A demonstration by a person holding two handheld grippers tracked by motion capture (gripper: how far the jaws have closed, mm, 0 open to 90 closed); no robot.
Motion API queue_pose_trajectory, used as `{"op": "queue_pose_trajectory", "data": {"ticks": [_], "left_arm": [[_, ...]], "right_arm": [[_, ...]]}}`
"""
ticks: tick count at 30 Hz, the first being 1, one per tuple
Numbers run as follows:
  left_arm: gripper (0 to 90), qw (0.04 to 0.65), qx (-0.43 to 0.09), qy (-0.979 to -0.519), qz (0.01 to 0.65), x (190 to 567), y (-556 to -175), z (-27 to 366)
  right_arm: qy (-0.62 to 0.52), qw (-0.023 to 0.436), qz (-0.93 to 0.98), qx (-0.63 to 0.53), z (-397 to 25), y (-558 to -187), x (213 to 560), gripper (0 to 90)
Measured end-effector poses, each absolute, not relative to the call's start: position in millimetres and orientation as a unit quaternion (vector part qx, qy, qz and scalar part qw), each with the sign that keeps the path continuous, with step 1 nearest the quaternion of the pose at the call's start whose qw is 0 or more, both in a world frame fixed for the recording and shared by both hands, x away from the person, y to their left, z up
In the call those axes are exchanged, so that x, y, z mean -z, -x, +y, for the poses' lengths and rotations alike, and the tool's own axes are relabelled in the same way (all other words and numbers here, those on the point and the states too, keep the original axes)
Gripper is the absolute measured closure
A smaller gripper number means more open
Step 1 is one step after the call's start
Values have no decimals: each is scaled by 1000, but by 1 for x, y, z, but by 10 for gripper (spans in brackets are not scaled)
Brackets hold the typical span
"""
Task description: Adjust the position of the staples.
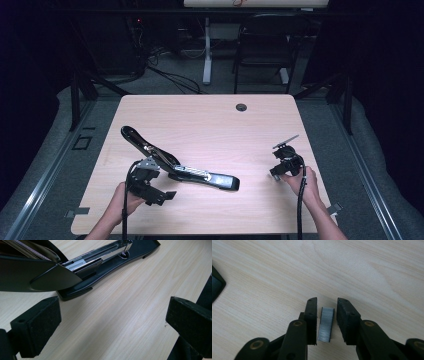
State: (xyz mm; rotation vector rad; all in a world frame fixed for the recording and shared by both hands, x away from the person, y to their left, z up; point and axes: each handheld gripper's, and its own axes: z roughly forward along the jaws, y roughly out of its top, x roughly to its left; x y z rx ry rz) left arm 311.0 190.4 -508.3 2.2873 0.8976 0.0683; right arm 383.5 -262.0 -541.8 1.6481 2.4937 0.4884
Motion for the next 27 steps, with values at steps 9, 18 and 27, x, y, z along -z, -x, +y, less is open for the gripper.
{"op": "queue_pose_trajectory", "data": {"ticks": [9,18,27], "left_arm": [[1,336,-26,-877,342,508,-311,190],[1,337,-27,-877,342,508,-311,190],[1,335,-25,-879,338,508,-311,189]], "right_arm": [[-543,56,823,-157,-262,-384,545,777],[-546,72,818,-169,-261,-382,542,782],[-535,78,822,-179,-264,-381,535,782]]}}
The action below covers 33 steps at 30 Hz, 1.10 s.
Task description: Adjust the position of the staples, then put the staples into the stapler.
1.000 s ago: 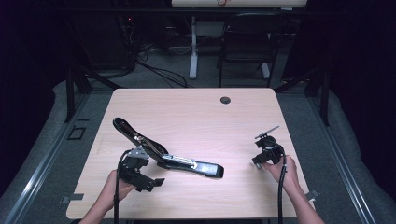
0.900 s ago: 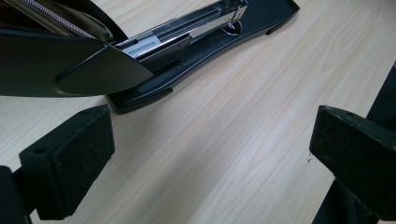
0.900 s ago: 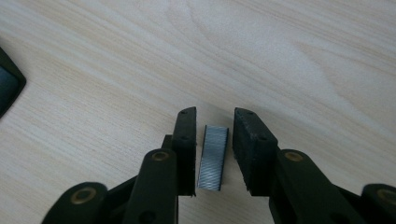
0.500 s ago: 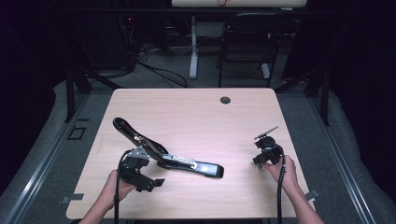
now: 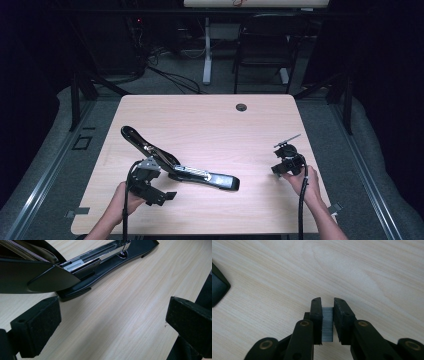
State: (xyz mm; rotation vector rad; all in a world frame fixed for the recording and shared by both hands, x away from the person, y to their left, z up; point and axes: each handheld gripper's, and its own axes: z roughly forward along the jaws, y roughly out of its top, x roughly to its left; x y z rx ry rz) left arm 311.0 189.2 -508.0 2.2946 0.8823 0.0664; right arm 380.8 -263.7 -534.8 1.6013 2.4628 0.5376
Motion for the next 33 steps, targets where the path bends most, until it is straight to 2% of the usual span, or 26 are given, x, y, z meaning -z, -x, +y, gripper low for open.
{"op": "queue_pose_trajectory", "data": {"ticks": [19,33], "left_arm": [[1,341,-22,-876,341,507,-312,192],[1,339,-23,-876,342,507,-312,192]], "right_arm": [[-502,91,835,-208,-251,-375,523,784],[-462,123,844,-244,-234,-368,508,785]]}}
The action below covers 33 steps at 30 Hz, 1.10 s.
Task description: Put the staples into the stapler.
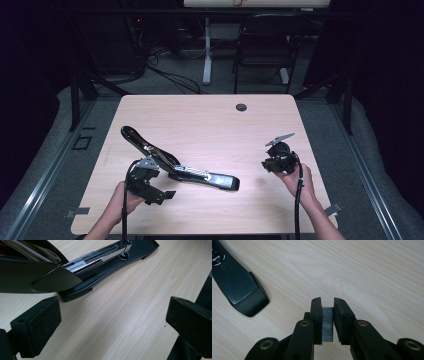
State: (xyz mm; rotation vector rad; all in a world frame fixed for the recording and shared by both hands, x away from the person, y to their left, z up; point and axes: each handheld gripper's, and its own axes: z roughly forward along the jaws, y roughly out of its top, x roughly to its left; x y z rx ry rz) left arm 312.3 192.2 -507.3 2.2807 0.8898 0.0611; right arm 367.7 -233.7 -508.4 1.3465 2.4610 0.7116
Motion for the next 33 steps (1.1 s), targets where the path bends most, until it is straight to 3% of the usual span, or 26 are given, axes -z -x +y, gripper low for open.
{"op": "queue_pose_trajectory", "data": {"ticks": [33], "left_arm": [[1,340,-33,-867,364,506,-315,195]], "right_arm": [[-420,114,858,-271,-192,-374,500,784]]}}
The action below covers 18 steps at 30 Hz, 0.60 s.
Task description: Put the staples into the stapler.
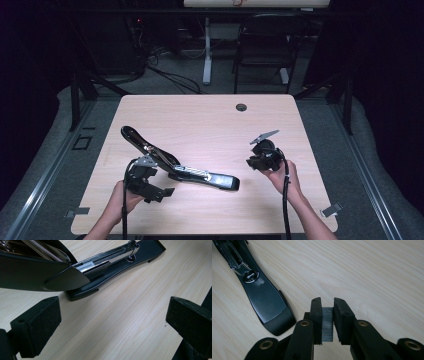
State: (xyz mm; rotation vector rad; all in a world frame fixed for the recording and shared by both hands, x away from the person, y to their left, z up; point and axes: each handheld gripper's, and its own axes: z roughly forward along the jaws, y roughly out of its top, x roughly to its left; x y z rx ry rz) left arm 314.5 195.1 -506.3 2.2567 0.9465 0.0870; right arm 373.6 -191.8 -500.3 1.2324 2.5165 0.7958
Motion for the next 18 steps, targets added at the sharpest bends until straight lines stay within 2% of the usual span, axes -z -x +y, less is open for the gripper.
{"op": "queue_pose_trajectory", "data": {"ticks": [18], "left_arm": [[1,350,-16,-865,360,506,-317,202]], "right_arm": [[-391,105,870,-282,-176,-377,497,784]]}}
